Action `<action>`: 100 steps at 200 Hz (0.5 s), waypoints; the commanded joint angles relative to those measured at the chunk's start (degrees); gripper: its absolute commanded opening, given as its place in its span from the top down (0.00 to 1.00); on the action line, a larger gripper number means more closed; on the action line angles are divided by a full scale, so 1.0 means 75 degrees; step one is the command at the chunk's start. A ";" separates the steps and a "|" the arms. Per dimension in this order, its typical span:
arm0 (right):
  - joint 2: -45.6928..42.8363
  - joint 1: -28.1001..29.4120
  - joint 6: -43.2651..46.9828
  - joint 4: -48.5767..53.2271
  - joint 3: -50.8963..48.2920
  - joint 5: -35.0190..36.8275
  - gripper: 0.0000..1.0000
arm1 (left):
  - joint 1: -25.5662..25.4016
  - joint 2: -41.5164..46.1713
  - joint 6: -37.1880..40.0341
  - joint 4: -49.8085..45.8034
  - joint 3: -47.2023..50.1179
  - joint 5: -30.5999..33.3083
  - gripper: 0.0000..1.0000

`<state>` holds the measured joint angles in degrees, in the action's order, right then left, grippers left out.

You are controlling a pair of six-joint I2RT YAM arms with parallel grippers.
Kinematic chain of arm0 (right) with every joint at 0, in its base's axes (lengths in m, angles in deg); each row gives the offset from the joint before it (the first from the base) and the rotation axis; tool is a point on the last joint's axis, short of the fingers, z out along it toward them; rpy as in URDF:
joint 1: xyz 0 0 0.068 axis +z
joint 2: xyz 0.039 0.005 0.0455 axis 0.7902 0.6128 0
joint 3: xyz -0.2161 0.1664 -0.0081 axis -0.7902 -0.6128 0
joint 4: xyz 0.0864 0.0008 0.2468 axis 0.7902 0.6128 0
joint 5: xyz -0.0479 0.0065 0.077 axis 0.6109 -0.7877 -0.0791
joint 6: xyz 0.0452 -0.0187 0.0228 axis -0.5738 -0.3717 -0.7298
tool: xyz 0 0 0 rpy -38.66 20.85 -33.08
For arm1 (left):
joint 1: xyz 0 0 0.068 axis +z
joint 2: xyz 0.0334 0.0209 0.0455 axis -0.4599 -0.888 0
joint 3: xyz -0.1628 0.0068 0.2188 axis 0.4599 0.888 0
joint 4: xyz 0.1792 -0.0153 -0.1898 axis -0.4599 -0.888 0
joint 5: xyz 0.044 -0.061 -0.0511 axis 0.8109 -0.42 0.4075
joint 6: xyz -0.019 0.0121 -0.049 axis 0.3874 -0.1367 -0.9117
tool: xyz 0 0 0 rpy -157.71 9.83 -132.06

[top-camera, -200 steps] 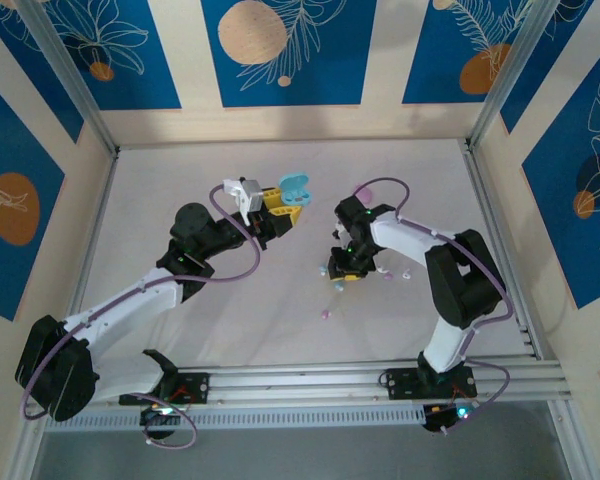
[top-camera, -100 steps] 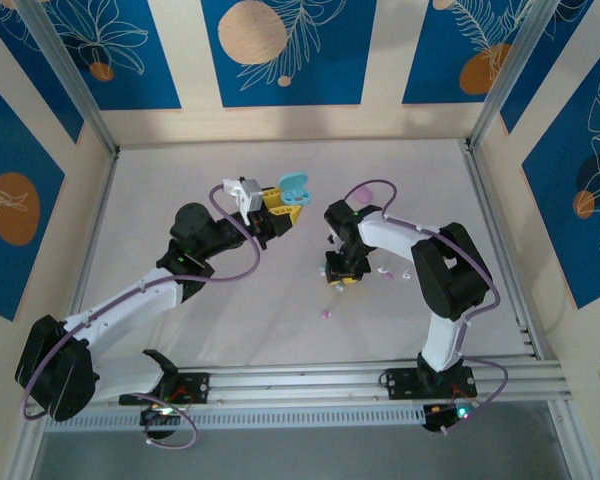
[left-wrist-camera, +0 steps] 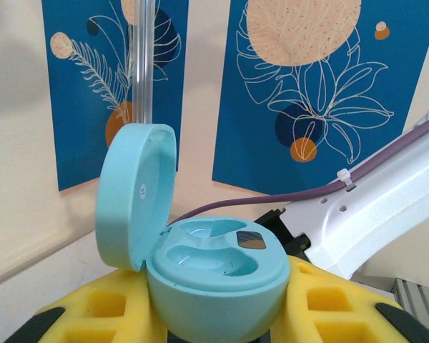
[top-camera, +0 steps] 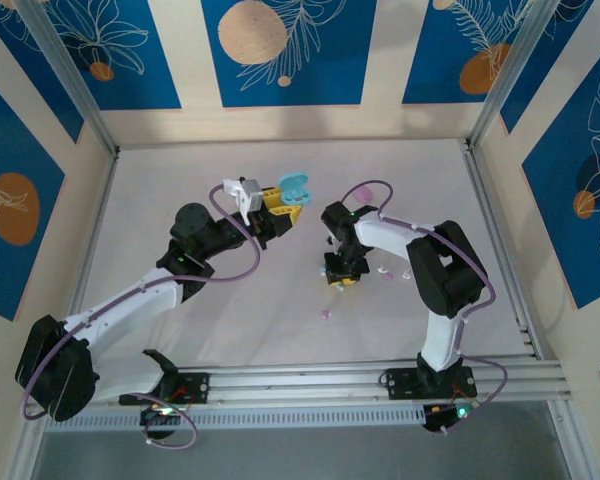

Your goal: Insert wireless bluetooth earbuds into charging case

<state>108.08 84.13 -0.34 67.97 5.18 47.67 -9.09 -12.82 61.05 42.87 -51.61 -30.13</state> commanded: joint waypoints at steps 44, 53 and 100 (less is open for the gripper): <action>0.0214 0.0167 -0.0164 0.0471 0.0229 0.0151 0.72 | -0.0075 0.0119 -0.0082 0.0223 0.0017 0.0033 0.74; 0.0214 0.0178 -0.0186 0.0495 0.0222 0.0176 0.72 | -0.0075 0.0114 -0.0079 0.0223 0.0018 0.0032 0.74; 0.0102 0.0175 -0.0182 0.0437 0.0265 0.0169 0.76 | -0.0078 0.0102 -0.0125 0.0234 0.0017 0.0021 0.74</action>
<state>108.60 84.89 -1.06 69.90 5.80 48.74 -9.09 -12.82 61.03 42.87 -51.61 -30.13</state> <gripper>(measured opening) 0.242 0.333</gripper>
